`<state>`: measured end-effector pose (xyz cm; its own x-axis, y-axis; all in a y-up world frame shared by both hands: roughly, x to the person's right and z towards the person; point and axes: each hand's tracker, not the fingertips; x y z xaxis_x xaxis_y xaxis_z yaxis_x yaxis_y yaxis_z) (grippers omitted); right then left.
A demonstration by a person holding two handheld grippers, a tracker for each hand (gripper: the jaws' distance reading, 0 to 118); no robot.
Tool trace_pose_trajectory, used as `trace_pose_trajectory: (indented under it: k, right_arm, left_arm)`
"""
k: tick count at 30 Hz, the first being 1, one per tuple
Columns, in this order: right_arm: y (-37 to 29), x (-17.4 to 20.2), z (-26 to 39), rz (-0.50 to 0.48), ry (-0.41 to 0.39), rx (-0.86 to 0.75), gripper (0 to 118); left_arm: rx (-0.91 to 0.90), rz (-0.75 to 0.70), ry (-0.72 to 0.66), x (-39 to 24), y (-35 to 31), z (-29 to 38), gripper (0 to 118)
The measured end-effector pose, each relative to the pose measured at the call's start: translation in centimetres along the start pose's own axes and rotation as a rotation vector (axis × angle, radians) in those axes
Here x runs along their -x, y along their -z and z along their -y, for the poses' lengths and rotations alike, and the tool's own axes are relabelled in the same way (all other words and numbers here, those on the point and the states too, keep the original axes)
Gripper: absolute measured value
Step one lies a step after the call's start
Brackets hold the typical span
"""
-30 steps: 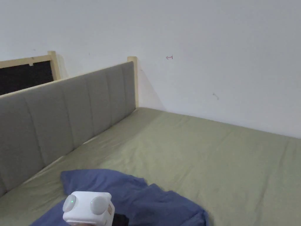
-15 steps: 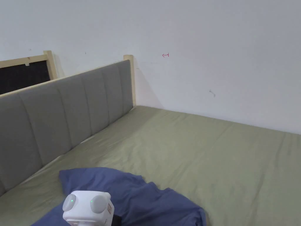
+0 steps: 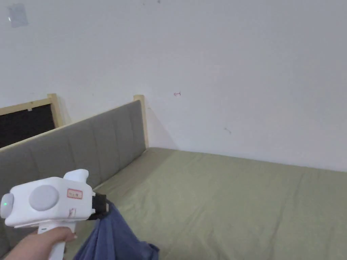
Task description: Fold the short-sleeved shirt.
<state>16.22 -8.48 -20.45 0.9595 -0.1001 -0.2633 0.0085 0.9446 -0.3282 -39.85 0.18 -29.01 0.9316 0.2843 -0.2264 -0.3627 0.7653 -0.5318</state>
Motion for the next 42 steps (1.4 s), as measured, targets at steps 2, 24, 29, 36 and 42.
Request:
trace_pose_trajectory:
  k: [2, 24, 29, 36, 42]
  right_arm:
    - [-0.8, -1.2, -0.8, 0.035, 0.025, -0.03, 0]
    - [-8.6, -14.4, 2.7, 0.331, 0.201, -0.041, 0]
    - [-7.8, -15.1, 5.6, 0.332, 0.205, 0.072, 0]
    - [-6.8, -14.0, 5.8, 0.287, 0.204, 0.098, 0]
    - [-7.0, -11.4, 3.7, 0.231, 0.179, -0.047, 0]
  left_arm:
    - [-0.069, 0.082, 0.073, -4.1, -3.6, -1.8, 0]
    - [0.42, 0.384, 0.37, -39.1, 14.9, 17.5, 0]
    - [0.627, 0.255, 0.353, -37.0, 21.1, 25.5, 6]
    - [0.475, 0.361, 0.311, -33.8, 15.4, 20.8, 116]
    - [-0.04, 0.373, 0.237, -27.3, 1.6, 19.4, 43]
